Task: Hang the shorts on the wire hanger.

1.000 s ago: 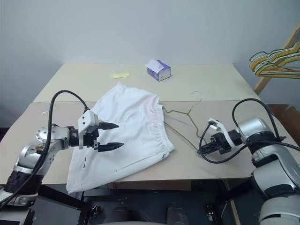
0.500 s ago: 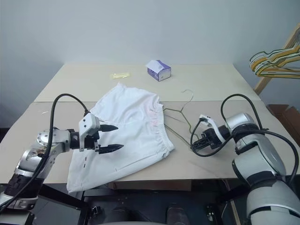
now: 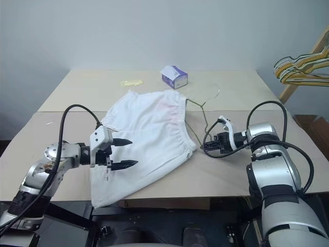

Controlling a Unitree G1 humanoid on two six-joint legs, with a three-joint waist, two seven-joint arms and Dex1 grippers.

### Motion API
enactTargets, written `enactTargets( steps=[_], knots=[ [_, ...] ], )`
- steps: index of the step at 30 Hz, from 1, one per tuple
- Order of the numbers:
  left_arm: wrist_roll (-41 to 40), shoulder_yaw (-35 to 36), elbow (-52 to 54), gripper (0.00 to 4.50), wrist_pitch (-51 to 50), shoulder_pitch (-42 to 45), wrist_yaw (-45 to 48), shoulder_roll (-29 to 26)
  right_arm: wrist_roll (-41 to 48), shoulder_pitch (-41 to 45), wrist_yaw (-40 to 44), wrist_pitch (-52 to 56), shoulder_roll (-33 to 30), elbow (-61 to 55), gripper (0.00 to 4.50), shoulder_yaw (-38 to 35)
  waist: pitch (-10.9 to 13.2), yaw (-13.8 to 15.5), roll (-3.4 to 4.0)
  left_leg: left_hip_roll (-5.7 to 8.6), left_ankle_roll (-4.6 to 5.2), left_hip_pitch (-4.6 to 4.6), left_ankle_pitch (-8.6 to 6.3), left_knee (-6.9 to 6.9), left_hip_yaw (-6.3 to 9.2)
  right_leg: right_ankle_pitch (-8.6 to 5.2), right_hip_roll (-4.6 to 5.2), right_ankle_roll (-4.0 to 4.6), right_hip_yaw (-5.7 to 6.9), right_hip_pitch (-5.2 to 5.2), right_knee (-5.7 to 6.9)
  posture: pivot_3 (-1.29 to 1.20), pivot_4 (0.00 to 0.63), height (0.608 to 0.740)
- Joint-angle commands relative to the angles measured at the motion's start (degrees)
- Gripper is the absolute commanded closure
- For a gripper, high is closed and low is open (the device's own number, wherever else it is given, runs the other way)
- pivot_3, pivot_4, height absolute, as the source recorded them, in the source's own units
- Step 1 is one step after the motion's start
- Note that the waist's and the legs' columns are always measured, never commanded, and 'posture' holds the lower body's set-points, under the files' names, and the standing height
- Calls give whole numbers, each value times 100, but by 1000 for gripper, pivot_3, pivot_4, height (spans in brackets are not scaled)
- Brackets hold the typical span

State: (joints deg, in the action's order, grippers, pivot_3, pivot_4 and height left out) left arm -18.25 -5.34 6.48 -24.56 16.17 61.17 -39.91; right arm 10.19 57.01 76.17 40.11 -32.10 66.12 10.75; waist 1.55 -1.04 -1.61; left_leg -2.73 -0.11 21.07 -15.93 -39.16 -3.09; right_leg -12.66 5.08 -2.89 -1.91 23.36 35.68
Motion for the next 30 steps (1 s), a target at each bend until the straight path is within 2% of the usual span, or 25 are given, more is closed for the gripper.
enactTargets(
  steps=[1,7,10,12,16,21,25,30],
  knots=[
    [-111,109,111,32,131,141,80,-4,137,-453,-90,-869,31,-1241,4500,-348,0,-3,0,0,0,1,0,0,1,0,0,0,0,1,0,32,0,740],
    [-706,696,7,32,249,570,604,-209,33,-1189,-437,-1611,-13,-2946,4500,-486,2,-15,4,0,-2,4,1,0,-1,0,0,0,-2,9,6,10,0,740],
    [-1361,1388,-301,32,-12,1438,537,-210,-320,-1372,-535,-2264,-180,-3535,4500,-244,3,-25,4,0,-2,7,1,0,1,-1,0,0,-1,12,6,12,0,740],
    [-1359,1529,-569,32,64,1909,467,-277,-397,-1379,-549,-2573,-236,-3734,4500,-223,2,-32,4,1,-2,7,2,-1,2,-2,1,-1,0,11,5,12,0,740],
    [-779,1317,-1374,32,556,2804,563,-539,-857,-1192,-540,-3079,-372,-4015,4500,109,2,-130,4,4,-2,3,1,0,1,-3,2,-4,-1,3,0,14,0,740],
    [-285,910,-2366,32,1153,3366,1182,-715,-1271,-1038,-562,-3356,-360,-4107,4500,461,2,-209,4,3,-4,-2,2,-1,0,-4,0,-2,-1,3,5,11,0,740],
    [192,337,-3230,32,1672,3677,2093,-827,-1411,-865,-510,-2967,-252,-4282,4500,675,3,-268,5,4,-4,1,2,0,0,-5,0,-1,-1,5,6,16,0,740],
    [549,-131,-3753,32,2172,4012,2967,-782,-1606,-718,-546,-2383,-176,-4549,4500,889,3,-291,5,3,-4,10,2,-1,0,-5,0,-1,-1,17,11,6,0,740]
  ],
)
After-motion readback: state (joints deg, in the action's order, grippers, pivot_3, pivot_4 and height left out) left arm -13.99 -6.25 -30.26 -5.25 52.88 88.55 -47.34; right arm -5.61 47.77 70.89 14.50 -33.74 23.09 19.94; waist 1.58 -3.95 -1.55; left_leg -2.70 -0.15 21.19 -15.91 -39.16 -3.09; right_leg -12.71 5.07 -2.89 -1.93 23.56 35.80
